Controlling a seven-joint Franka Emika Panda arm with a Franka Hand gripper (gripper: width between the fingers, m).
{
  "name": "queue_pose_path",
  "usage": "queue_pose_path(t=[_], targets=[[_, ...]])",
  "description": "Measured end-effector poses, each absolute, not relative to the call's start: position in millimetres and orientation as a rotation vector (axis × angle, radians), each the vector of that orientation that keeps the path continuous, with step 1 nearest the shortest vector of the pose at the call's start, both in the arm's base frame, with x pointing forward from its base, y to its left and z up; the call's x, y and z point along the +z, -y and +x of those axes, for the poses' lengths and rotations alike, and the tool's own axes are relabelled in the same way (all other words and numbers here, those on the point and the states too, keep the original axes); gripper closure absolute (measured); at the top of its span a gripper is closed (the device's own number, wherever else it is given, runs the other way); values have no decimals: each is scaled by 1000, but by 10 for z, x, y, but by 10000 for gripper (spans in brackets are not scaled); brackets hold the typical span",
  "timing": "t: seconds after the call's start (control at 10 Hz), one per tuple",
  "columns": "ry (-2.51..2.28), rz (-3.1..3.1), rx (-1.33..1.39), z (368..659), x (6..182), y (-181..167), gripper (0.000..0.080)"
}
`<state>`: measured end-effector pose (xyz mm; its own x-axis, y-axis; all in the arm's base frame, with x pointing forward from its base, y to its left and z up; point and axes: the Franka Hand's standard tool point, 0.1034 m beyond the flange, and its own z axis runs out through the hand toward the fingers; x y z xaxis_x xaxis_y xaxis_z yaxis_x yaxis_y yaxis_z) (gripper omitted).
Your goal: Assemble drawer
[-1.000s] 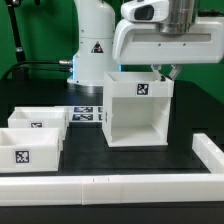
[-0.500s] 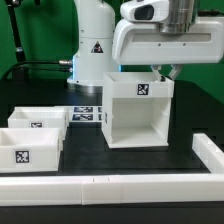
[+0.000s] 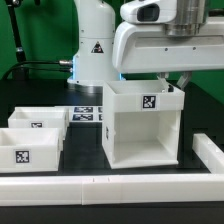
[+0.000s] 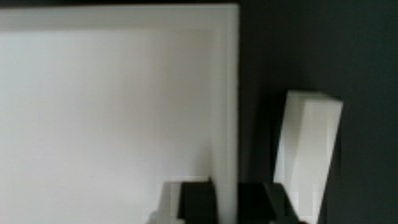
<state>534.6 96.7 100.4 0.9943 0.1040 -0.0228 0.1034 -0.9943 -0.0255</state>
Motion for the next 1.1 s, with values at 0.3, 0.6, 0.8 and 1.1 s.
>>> queue_pose_path(t=[0.3, 0.6, 0.8, 1.1], targets=[[136, -3111, 0, 5419, 1006, -989, 761], [-138, -3096, 9, 5413, 1006, -1027, 761], [-400, -3057, 1, 5457, 1006, -1042, 761], [-634, -2978, -36, 5704, 1050, -1000, 761]])
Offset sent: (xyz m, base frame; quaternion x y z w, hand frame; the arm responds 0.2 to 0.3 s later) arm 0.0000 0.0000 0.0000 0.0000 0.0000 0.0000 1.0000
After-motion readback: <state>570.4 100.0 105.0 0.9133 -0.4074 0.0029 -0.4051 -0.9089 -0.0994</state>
